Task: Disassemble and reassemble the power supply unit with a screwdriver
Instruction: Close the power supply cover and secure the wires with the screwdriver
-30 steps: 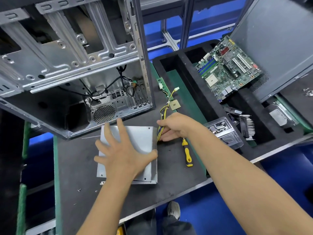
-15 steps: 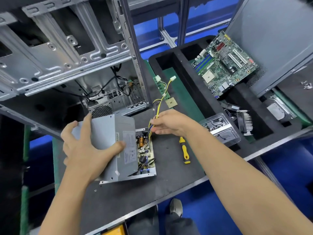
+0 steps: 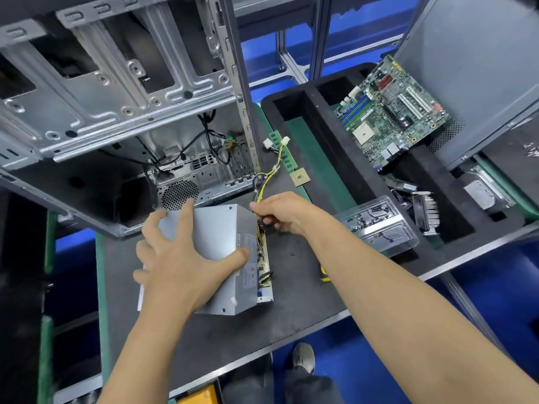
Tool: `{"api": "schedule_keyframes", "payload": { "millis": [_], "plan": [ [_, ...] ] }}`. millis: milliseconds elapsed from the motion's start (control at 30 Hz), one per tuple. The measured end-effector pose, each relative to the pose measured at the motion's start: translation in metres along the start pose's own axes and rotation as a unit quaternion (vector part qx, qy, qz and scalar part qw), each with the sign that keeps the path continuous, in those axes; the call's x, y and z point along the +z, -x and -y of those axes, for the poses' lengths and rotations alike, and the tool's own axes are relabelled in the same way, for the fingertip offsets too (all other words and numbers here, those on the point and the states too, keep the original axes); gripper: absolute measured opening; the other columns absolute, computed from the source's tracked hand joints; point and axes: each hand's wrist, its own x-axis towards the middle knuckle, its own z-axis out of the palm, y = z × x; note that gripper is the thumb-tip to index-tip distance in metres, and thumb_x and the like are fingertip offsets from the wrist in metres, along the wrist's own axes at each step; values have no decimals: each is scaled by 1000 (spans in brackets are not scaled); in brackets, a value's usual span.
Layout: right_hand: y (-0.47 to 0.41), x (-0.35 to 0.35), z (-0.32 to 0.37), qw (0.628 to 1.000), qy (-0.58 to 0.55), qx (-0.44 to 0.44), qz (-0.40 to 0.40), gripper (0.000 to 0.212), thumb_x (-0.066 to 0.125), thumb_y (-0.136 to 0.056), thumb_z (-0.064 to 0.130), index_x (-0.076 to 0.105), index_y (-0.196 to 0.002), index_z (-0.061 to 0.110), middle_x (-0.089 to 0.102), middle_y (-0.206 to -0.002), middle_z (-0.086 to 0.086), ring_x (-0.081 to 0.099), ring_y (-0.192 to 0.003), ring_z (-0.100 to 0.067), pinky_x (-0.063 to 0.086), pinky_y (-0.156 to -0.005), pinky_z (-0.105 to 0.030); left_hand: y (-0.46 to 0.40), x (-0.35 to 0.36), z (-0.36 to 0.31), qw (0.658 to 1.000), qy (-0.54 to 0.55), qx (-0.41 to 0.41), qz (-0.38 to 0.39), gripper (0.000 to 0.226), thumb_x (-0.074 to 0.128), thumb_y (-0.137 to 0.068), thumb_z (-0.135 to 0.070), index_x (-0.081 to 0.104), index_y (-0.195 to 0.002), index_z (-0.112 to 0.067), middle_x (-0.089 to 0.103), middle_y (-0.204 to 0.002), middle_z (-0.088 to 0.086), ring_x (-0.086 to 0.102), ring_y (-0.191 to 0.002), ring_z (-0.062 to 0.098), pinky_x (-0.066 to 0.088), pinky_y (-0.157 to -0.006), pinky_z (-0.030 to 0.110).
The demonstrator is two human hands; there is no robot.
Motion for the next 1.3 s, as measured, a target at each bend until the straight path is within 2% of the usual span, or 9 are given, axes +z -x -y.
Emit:
{"api": "schedule_keyframes", "payload": {
  "millis": [133,233,500,767,867,967,1100,1200,1300],
  "plan": [
    [-1,-3,-2,1000,2,-10,-11,19,79,-82,33,71,-78,16,66,-64,8,53,-58,-7,37,-52,-21,-1,4,-13,998,-52,-21,0,123,48,-34,-94,9,-144,-56,-4,-146,-18,22,-134,38,32,-100,61],
    [-2,-2,-6,1000,-10,-22,-18,21,79,-81,35,73,-78,15,67,-66,3,55,-64,-10,40,-57,-25,-1,9,-22,995,-92,-36,7,122,44,-35,-96,4,-143,-55,-6,-149,-14,19,-134,42,32,-100,65],
    [0,-2,-7,999,-28,-19,-10,20,77,-84,32,72,-82,13,66,-60,9,54,-57,-7,41,-52,-22,-3,12,-26,988,-134,-66,47,123,34,-34,-101,5,-144,-53,-8,-150,-10,22,-128,40,33,-91,59],
    [4,-3,-6,999,-27,-25,-8,21,76,-85,34,72,-83,14,66,-65,6,53,-63,-10,41,-57,-25,-4,29,-27,986,-146,-73,29,125,35,-33,-101,13,-144,-49,-6,-149,-8,25,-124,42,34,-92,60],
    [7,-4,-6,999,-21,-34,-8,20,74,-86,33,71,-80,15,66,-70,3,53,-67,-12,42,-61,-27,-4,39,-25,986,-146,-79,31,125,34,-33,-100,11,-145,-49,-5,-151,-8,24,-124,41,34,-93,59],
    [11,-7,-7,999,-12,-45,-9,22,69,-91,32,72,-93,10,67,-78,-1,56,-70,-12,45,-65,-27,-5,44,-23,986,-142,-79,22,124,35,-32,-101,12,-143,-51,-2,-150,-8,24,-123,40,33,-92,59],
    [24,-16,-17,999,30,-21,22,13,61,-97,28,68,-95,17,70,-83,-2,64,-65,-8,55,-62,-21,-6,47,-21,987,-142,-74,6,121,36,-30,-102,15,-139,-52,0,-147,-8,26,-121,40,33,-90,58],
    [40,-18,-39,990,107,37,83,11,68,-93,21,66,-96,10,73,-82,-9,70,-67,-12,61,-63,-25,-6,48,-20,987,-140,-73,5,119,38,-30,-102,13,-135,-52,0,-146,-8,25,-120,39,33,-89,57],
    [51,-10,-57,982,107,76,134,2,61,-97,11,63,-97,11,73,-76,-5,73,-70,-15,62,-67,-27,-6,48,-19,988,-139,-73,2,120,39,-30,-101,15,-137,-52,0,-146,-8,25,-121,40,34,-89,58]
  ]
}}
